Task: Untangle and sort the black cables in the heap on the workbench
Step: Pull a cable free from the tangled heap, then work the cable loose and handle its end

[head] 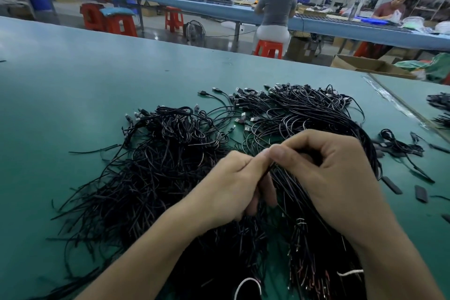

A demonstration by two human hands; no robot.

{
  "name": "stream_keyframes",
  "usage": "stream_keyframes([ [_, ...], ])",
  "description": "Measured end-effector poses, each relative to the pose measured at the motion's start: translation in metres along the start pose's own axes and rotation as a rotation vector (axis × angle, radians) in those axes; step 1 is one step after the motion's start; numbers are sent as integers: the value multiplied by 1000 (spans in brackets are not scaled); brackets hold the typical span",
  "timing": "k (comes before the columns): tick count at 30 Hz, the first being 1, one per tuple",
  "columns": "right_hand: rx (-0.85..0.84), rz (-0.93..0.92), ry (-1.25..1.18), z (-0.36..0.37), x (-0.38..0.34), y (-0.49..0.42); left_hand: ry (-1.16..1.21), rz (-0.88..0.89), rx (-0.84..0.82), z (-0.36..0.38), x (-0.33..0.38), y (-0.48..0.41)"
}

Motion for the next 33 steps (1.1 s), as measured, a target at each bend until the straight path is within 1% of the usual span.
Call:
stream_keyframes([
  [2,46,-16,-98,2,-1,0,169,-56,-151,2,3,5],
  [4,88,14,-192,7,1,0,432,-86,-402,2,9,11],
  [6,97,98,-271,14,6,2,686,-61,-642,0,16,16],
  [7,64,129,-270,18,9,3,801,-22,-697,-1,20,17],
  [8,10,149,-227,22,12,4,907,12,-696,-3,24,16],
  [9,-58,164,-156,27,13,4,1006,37,-645,-6,26,14],
  [11,-201,194,-44,35,14,7,1135,106,-404,-14,24,7],
  [12,-266,197,-14,39,13,8,1144,151,-270,-19,21,3],
  [13,-330,193,10,42,12,9,1102,195,-155,-23,17,-1],
  [14,-386,186,34,44,10,10,1013,235,-51,-27,12,-5],
  [15,-431,181,57,45,8,11,872,264,68,-29,7,-9],
  [17,-458,168,68,43,4,11,469,283,339,-32,0,-12],
  [18,-442,147,68,41,3,10,272,275,416,-31,-2,-12],
  [19,-410,118,72,37,1,9,121,250,426,-28,-3,-12],
  [20,-371,87,83,33,0,8,25,211,387,-24,-4,-12],
  [21,-333,63,93,29,-2,6,-19,161,323,-20,-4,-12],
  [24,-203,51,42,18,1,3,25,14,105,-12,-4,-9],
  [27,-54,33,-10,9,5,2,37,-69,-15,-10,-3,-4],
  [29,-32,26,-81,11,5,2,143,-122,-157,-11,-2,-2],
  [31,-49,41,-243,16,7,2,308,-174,-329,-13,-1,1],
  [33,-85,74,-374,21,9,2,441,-188,-480,-14,0,3],
])
Point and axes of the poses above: each hand's wrist, its own y-axis away from the middle knuckle, its own z-axis out of the palm, x = y × z, the point moved 3 cm from there along -y, towards the middle knuckle, and after that the axes turned 14 degrees about -z, right-handed, at the moved point
